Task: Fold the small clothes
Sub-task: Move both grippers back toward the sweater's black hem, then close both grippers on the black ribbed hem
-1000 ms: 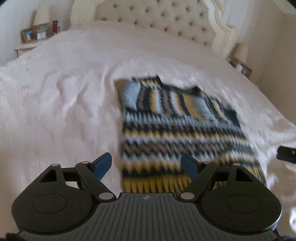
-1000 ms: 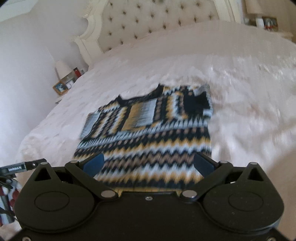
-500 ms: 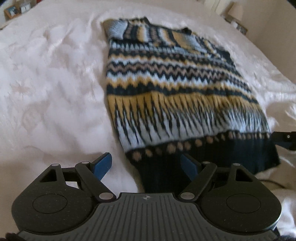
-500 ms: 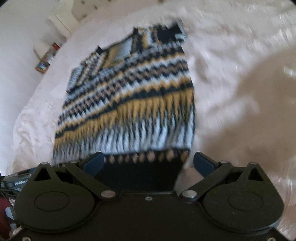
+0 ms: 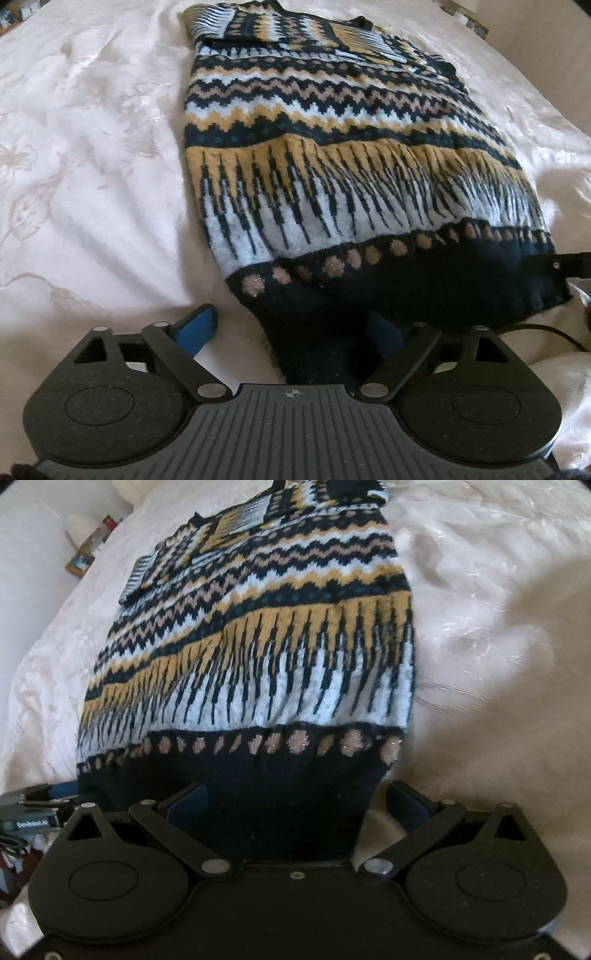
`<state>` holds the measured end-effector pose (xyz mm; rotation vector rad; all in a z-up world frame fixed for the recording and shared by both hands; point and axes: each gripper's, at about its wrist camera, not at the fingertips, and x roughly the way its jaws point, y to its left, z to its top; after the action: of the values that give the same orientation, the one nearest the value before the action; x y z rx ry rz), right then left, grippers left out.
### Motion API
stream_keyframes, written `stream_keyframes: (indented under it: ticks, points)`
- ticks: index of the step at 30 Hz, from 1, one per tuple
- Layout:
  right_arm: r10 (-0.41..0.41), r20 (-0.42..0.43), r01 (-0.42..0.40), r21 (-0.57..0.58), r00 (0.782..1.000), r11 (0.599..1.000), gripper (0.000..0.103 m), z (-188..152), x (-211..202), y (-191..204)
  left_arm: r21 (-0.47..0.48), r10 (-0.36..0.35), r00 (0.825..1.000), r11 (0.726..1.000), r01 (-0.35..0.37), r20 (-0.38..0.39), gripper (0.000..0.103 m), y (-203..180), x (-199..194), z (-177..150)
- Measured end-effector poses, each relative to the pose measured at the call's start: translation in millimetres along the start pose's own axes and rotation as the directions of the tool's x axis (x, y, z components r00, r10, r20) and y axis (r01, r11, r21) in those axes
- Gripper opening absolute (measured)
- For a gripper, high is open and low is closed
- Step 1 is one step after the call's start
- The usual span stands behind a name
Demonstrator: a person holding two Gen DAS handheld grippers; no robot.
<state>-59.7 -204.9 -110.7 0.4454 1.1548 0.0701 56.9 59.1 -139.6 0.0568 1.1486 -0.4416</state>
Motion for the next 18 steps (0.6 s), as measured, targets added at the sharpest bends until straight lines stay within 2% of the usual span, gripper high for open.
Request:
stream_keyframes:
  ticks: [5, 10, 12, 16, 18]
  points:
    - [0.004, 0.001, -0.004, 0.005, 1.000, 1.000, 0.103, 0.1, 3.4, -2.1, 0.011, -0.013, 1.000, 1.000, 0.013, 0.010, 0.094, -3.4, 2.9, 1.7]
    - [0.015, 0.008, -0.015, 0.020, 1.000, 1.000, 0.103, 0.9, 5.2, -3.2, 0.010, -0.073, 0.997, 0.997, 0.073, 0.019, 0.092, -4.0, 2.2, 2.1]
    - [0.017, 0.007, -0.018, 0.020, 1.000, 1.000, 0.103, 0.6, 4.0, -4.1, 0.011, -0.091, 0.996, 0.996, 0.091, 0.018, 0.088, -5.4, 1.3, 1.7]
    - [0.024, 0.008, -0.024, 0.022, 1.000, 0.999, 0.103, 0.1, 2.8, -5.5, 0.003, -0.119, 0.993, 0.993, 0.119, 0.009, 0.087, -4.8, 0.2, -0.1]
    - [0.024, 0.007, -0.024, 0.021, 1.000, 0.999, 0.103, 0.5, 3.0, -5.1, -0.014, -0.134, 0.991, 0.991, 0.134, 0.010, 0.081, -2.9, -0.6, -1.7]
